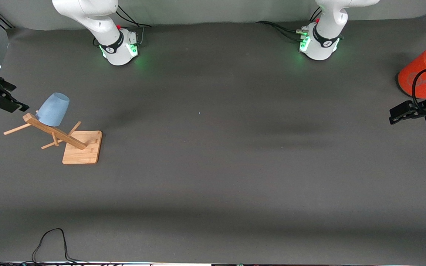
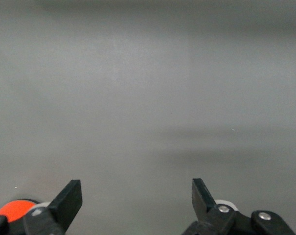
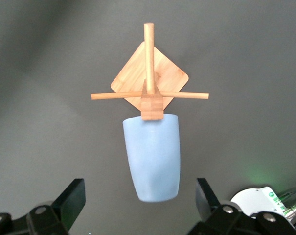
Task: Rotate and upright cup with both arms
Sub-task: 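Close the right gripper on the blue cup hanging on the peg, then pull the blue cup off the peg and carry it to mid-table, then lower the blue cup onto the table with the right gripper, then open the right gripper and withdraw it toward the wooden stand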
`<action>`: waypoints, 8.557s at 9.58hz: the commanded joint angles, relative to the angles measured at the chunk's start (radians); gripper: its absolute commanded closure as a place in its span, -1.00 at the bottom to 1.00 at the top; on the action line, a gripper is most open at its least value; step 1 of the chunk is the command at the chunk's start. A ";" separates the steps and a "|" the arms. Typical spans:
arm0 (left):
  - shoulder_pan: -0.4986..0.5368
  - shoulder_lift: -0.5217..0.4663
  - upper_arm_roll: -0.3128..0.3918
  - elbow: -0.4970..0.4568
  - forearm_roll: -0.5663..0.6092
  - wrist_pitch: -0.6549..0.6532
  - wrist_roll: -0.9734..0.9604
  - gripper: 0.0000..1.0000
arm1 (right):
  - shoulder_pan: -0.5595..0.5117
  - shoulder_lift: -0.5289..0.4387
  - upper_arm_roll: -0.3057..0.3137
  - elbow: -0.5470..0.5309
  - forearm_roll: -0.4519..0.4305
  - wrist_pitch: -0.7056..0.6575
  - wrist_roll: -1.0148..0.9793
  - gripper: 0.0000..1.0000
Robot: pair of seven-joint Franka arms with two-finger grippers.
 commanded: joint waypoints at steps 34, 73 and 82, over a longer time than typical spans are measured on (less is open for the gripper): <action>-0.012 0.002 0.003 0.019 0.010 -0.030 -0.003 -1.00 | 0.799 0.449 0.093 0.343 0.078 0.109 1.457 -0.09; -0.013 0.002 -0.014 0.019 0.008 -0.035 -0.012 -1.00 | 0.188 0.098 0.329 0.213 -0.117 -0.150 0.565 -1.00; -0.015 0.007 -0.014 0.008 -0.010 -0.037 0.002 -1.00 | -0.061 0.080 0.205 0.225 -0.116 -0.003 -0.579 -1.00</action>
